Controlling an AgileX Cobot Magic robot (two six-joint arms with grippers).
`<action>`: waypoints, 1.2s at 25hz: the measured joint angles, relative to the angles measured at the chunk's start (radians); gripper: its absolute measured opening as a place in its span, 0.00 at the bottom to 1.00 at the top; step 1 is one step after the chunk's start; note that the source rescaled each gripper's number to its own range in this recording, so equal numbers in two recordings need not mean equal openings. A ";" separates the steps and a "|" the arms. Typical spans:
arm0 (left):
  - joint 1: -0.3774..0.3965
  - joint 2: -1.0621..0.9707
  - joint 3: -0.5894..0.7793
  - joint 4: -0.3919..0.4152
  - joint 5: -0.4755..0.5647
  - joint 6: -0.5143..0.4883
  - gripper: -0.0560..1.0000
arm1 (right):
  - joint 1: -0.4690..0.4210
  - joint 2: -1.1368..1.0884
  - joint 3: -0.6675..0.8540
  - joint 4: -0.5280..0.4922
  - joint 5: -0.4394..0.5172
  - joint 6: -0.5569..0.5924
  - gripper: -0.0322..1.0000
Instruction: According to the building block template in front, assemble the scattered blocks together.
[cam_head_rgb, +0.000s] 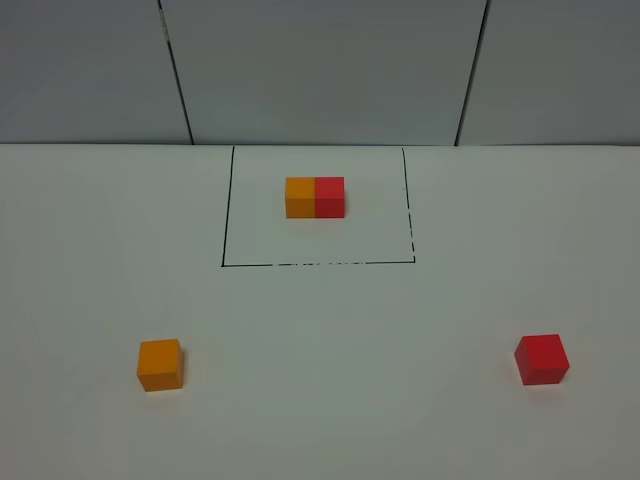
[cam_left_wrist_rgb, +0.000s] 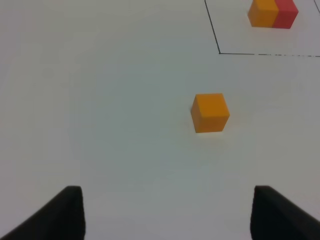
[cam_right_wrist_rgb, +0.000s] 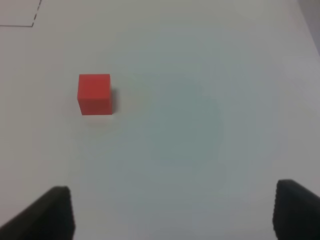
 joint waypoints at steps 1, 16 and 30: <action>0.000 0.000 0.000 0.000 0.000 0.000 0.55 | 0.000 0.000 0.000 0.000 0.000 0.000 0.64; 0.000 0.000 0.000 0.000 0.000 0.000 0.55 | 0.000 0.000 0.000 0.000 0.000 0.000 0.64; 0.000 0.000 0.000 0.000 0.000 0.000 0.55 | 0.000 0.000 0.000 0.000 0.000 0.000 0.64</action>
